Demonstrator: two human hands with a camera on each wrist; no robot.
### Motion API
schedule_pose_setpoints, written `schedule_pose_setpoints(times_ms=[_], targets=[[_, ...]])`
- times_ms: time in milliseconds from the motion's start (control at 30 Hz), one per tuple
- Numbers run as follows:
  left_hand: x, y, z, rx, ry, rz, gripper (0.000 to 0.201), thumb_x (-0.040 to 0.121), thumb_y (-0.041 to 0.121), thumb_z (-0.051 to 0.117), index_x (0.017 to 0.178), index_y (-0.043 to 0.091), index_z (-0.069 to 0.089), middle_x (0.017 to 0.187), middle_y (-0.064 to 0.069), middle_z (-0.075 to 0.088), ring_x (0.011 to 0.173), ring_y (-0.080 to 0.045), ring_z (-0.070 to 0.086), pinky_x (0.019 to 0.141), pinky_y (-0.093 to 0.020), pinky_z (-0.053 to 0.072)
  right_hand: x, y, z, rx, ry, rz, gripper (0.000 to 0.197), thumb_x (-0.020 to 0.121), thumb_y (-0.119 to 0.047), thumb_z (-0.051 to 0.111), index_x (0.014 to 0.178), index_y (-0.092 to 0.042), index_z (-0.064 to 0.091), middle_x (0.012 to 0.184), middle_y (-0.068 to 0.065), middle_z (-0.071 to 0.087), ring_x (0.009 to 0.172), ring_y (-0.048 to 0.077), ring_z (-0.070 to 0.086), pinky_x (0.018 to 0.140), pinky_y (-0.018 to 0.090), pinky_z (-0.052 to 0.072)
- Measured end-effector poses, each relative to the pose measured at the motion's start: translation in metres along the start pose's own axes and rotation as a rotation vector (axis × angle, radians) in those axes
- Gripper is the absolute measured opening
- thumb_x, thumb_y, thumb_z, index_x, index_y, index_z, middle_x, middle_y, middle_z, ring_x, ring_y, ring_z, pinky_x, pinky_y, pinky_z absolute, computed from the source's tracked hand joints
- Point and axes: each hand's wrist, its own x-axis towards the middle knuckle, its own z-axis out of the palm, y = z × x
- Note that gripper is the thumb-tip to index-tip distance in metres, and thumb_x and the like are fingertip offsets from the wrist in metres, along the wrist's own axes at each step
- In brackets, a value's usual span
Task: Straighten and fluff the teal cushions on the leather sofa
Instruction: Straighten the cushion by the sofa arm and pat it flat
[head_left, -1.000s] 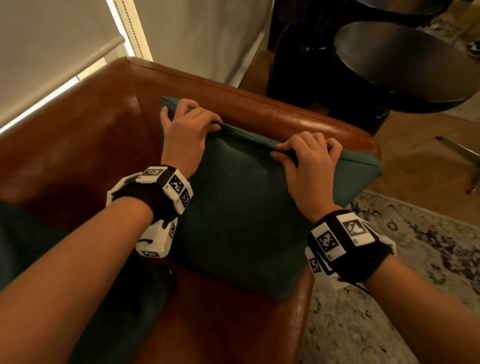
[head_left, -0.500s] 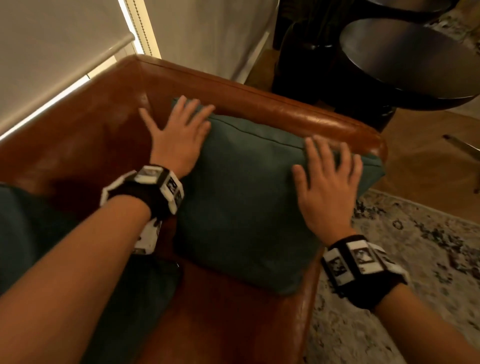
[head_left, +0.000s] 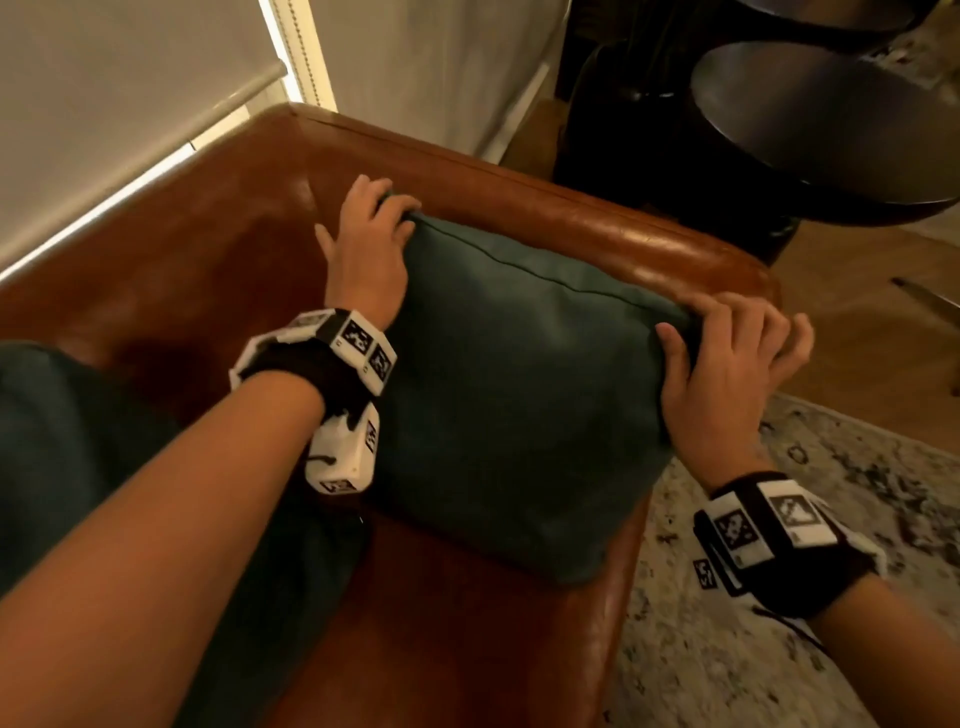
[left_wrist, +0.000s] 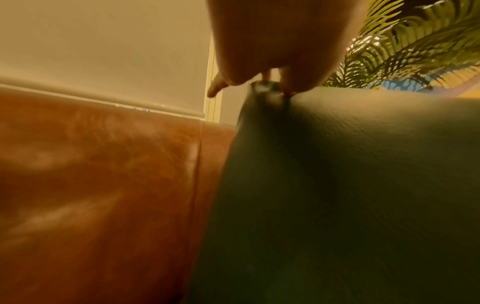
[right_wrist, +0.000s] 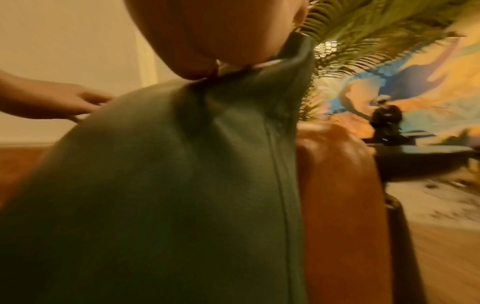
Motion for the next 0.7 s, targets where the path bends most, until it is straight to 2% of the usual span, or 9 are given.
schedule_pose_setpoints(times_ms=[67,133,200,267,333,433,500,600,700], targets=[[-0.022,0.004,0.003,-0.008,0.042,0.014,0.041,0.099,0.021,0.043,0.140,0.025,0.040,0.155,-0.005,0.021,0.146,-0.026,0.007,0.112,-0.062,0.007,-0.008,-0.023,-0.007,0.005,-0.011,-0.152,0.037,0.095,-0.033,0.050,0.127,-0.014,0.052,0.127,0.015,0.052,0.128,0.029,0.033,0.111,0.059,0.014],[-0.059,0.005,0.008,0.028,0.095,0.112,0.045,0.098,0.027,0.043,0.143,0.026,0.034,0.153,-0.009,0.024,0.143,-0.029,0.013,0.112,-0.061,0.019,-0.021,-0.047,-0.009,-0.006,-0.146,-0.369,0.049,0.093,-0.043,0.050,0.137,-0.021,0.047,0.139,0.014,0.045,0.136,0.032,0.027,0.110,0.065,0.012],[-0.102,0.000,0.016,0.062,0.082,0.155,0.046,0.098,0.032,0.043,0.142,0.026,0.032,0.148,-0.012,0.028,0.139,-0.031,0.022,0.107,-0.059,0.027,-0.036,-0.063,-0.002,-0.111,-0.331,-0.503,0.066,0.089,-0.062,0.044,0.146,-0.032,0.032,0.153,0.012,0.029,0.144,0.037,0.015,0.108,0.070,0.004],[-0.131,-0.003,0.028,0.035,-0.099,0.106,0.052,0.097,0.038,0.040,0.146,0.032,0.022,0.154,-0.007,0.016,0.143,-0.031,0.011,0.107,-0.064,0.023,-0.044,-0.062,0.005,-0.221,-0.436,-0.534,0.078,0.083,-0.073,0.041,0.149,-0.038,0.018,0.159,0.011,0.014,0.145,0.040,0.004,0.105,0.075,0.000],[-0.142,-0.005,0.034,0.009,-0.268,0.020,0.059,0.098,0.042,0.037,0.147,0.042,0.006,0.159,0.006,-0.009,0.146,-0.021,-0.014,0.110,-0.067,0.011,-0.043,-0.059,0.011,-0.240,-0.458,-0.543,0.081,0.081,-0.074,0.042,0.150,-0.039,0.016,0.159,0.011,0.011,0.145,0.041,0.001,0.103,0.076,0.002],[-0.139,-0.004,0.024,-0.033,-0.332,-0.001,0.060,0.099,0.041,0.036,0.147,0.044,0.001,0.156,0.014,-0.019,0.142,-0.012,-0.025,0.111,-0.066,0.000,-0.042,-0.061,0.010,-0.198,-0.448,-0.527,0.080,0.081,-0.070,0.044,0.149,-0.036,0.022,0.159,0.013,0.013,0.145,0.041,0.000,0.101,0.078,0.002],[-0.145,-0.002,0.007,-0.007,-0.266,-0.008,0.058,0.100,0.039,0.036,0.148,0.041,0.004,0.158,0.013,-0.013,0.143,-0.010,-0.021,0.113,-0.063,-0.005,-0.043,-0.073,0.002,-0.109,-0.408,-0.528,0.077,0.082,-0.066,0.047,0.149,-0.031,0.026,0.158,0.016,0.012,0.145,0.042,0.000,0.101,0.078,-0.001],[-0.176,-0.009,-0.031,0.114,-0.005,-0.103,0.057,0.099,0.029,0.043,0.149,0.032,0.015,0.160,0.004,0.003,0.146,-0.014,-0.009,0.115,-0.057,-0.002,-0.052,-0.112,-0.010,0.116,-0.358,-0.690,0.071,0.087,-0.052,0.051,0.148,-0.026,0.028,0.158,0.016,0.013,0.145,0.042,0.003,0.105,0.075,-0.001],[-0.235,-0.027,-0.083,0.388,0.198,-0.210,0.057,0.096,0.023,0.050,0.148,0.024,0.027,0.158,-0.003,0.017,0.147,-0.021,0.003,0.114,-0.061,0.002,-0.074,-0.174,-0.013,0.384,-0.477,-0.902,0.073,0.087,-0.042,0.057,0.150,-0.029,0.021,0.158,0.012,0.010,0.146,0.037,0.002,0.108,0.071,0.008]])
